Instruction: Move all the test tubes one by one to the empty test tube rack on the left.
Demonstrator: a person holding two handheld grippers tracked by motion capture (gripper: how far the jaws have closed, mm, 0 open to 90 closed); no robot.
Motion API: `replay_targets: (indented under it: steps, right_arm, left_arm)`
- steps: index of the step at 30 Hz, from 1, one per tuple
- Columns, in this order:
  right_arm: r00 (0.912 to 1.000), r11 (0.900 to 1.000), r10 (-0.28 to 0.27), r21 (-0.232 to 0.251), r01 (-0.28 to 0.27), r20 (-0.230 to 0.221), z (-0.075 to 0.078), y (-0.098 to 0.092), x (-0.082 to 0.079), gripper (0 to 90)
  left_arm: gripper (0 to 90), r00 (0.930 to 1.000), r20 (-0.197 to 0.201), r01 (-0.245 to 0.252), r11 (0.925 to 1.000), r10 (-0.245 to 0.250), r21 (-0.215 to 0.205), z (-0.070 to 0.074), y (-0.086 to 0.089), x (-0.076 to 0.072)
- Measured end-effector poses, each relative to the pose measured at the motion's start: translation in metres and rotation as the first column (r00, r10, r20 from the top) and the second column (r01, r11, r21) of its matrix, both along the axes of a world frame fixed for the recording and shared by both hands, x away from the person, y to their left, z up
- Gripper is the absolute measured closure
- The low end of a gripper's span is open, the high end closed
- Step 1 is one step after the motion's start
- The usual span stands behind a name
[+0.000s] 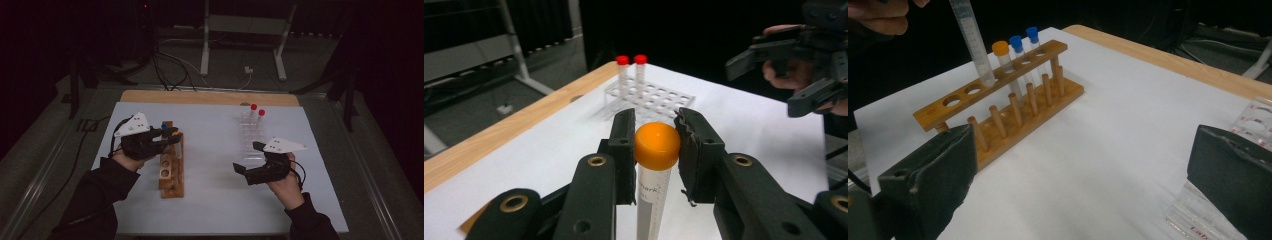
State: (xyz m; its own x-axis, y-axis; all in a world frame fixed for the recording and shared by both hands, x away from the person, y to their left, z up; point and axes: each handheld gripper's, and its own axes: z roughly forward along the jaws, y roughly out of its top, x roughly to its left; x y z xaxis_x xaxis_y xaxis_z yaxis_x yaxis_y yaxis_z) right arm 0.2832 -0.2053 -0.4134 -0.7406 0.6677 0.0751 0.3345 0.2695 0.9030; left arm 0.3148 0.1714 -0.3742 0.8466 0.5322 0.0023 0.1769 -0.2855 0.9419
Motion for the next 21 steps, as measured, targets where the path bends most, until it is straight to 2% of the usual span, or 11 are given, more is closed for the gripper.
replay_targets:
  steps: [7,12,18,21]
  right_arm:
    - [1.0,1.0,0.002,-0.001,-0.002,-0.006,-0.001,-0.002,0.0,0.0]
    - [1.0,1.0,-0.004,0.003,0.004,-0.005,0.0,-0.003,0.001,0.0]
    - [1.0,1.0,-0.009,0.007,0.009,-0.003,0.0,-0.005,0.0,0.0]
    - [1.0,1.0,-0.009,0.008,0.009,-0.004,0.0,-0.006,0.0,0.0]
  left_arm:
    - [71.8,0.998,-0.006,-0.064,0.998,0.064,0.006,-0.004,0.021,0.003]
    - [71.8,0.9946,-0.002,-0.104,0.9945,0.104,0.007,-0.01,0.028,0.004]
    - [71.8,0.9916,-0.011,-0.129,0.9917,0.129,0.003,-0.023,0.032,0.007]
    - [71.8,0.9907,-0.033,-0.132,0.9912,0.132,0.008,-0.035,0.032,0.008]
